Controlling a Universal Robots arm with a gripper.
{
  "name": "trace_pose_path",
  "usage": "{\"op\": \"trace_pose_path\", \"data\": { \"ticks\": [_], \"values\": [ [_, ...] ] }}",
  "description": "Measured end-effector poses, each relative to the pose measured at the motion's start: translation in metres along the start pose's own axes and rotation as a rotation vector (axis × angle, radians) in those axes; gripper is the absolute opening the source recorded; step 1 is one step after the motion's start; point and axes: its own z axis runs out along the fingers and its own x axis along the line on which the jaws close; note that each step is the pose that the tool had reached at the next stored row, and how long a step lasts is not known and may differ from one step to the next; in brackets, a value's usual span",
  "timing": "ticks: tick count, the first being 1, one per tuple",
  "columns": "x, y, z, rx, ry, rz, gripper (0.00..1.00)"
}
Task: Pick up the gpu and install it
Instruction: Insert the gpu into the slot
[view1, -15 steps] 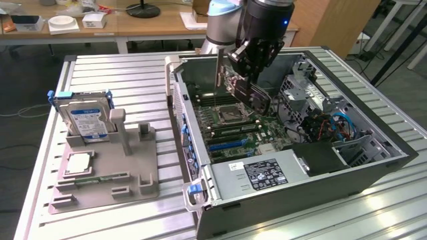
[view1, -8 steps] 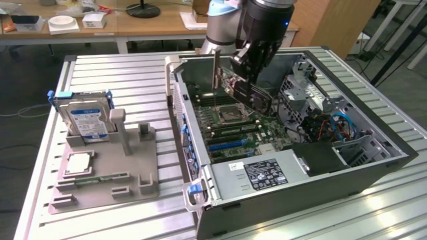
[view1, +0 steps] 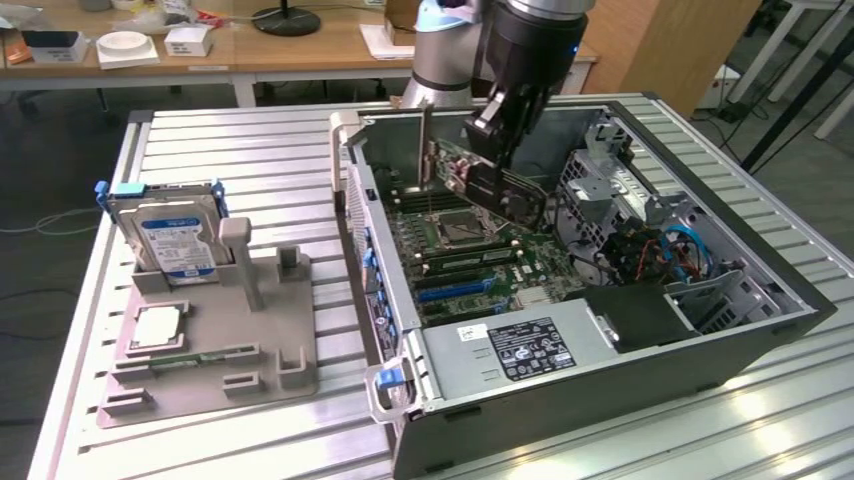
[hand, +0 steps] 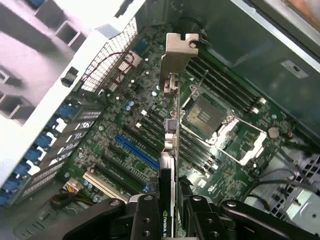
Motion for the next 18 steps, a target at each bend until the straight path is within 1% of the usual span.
{"op": "trace_pose_path", "data": {
  "ticks": [11, 16, 18],
  "values": [
    [-0.0005, -0.0005, 0.0038, -0.0047, 0.0031, -0.157, 0.26],
    [-0.0008, -0.0008, 0.0059, -0.0072, 0.0035, -0.213, 0.26],
    [-0.0008, -0.0009, 0.0073, -0.0077, 0.0027, -0.228, 0.26]
  ]
}}
